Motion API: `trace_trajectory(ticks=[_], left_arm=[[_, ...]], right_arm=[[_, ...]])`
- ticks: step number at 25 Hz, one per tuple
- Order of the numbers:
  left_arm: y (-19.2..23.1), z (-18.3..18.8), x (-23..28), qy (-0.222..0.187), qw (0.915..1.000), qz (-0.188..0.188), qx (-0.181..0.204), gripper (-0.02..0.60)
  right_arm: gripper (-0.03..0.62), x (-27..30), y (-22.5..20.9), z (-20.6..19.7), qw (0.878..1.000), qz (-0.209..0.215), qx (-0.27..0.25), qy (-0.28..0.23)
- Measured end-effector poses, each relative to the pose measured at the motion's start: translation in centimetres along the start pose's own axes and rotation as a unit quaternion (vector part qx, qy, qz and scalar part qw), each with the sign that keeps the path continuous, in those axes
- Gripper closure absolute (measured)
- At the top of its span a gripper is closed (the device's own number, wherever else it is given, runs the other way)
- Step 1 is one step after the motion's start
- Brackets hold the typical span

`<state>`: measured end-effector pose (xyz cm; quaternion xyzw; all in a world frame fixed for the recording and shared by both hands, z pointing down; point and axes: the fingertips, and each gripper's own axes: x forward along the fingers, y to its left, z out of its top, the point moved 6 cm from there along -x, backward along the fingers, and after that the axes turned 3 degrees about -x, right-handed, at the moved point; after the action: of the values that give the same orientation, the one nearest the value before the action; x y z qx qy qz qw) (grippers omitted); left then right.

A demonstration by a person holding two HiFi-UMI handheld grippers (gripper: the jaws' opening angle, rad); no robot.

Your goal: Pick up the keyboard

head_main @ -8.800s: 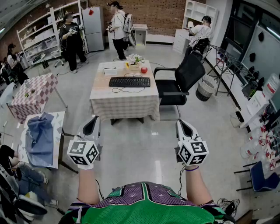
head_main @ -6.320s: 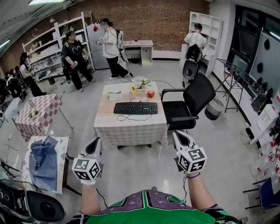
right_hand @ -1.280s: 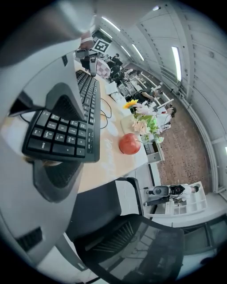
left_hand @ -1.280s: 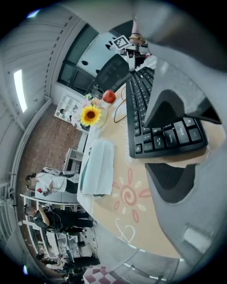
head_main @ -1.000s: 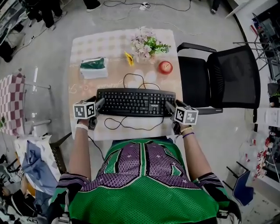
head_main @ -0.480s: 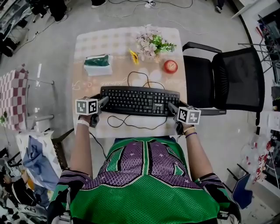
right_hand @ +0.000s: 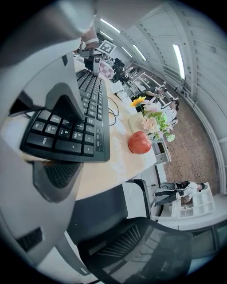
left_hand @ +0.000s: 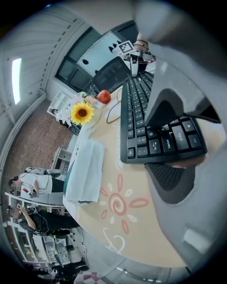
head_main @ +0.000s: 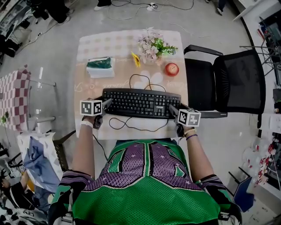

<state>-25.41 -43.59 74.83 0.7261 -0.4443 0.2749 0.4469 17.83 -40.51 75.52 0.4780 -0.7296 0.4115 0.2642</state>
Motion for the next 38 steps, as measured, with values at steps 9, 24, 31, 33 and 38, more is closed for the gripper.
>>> trace_trajectory(ticks=[9,24,31,33,38], left_arm=[[-0.9,-0.4,-0.7,-0.012,0.9997,0.023,-0.005,0.321],[-3.1,-0.2,-6.8,-0.080,0.9963,0.032,0.001,0.322],[-3.9,1.9,-11.1,-0.120,0.9917,0.043,0.020,0.322],[-4.0,2.6,-12.6,-0.132,0.9896,0.048,0.031,0.322],[-5.2,4.4,-15.4,-0.164,0.9830,0.056,0.060,0.322]], right_arm=[[0.316,-0.9,0.3,0.3,1.000,-0.005,-0.023,-0.004],[0.316,-5.6,3.2,3.8,0.994,-0.019,-0.094,-0.059],[0.316,-7.9,5.8,6.2,0.988,-0.013,-0.112,-0.105],[0.318,-8.7,6.6,7.0,0.986,-0.010,-0.116,-0.119],[0.318,-10.7,8.0,8.8,0.979,-0.014,-0.130,-0.155]])
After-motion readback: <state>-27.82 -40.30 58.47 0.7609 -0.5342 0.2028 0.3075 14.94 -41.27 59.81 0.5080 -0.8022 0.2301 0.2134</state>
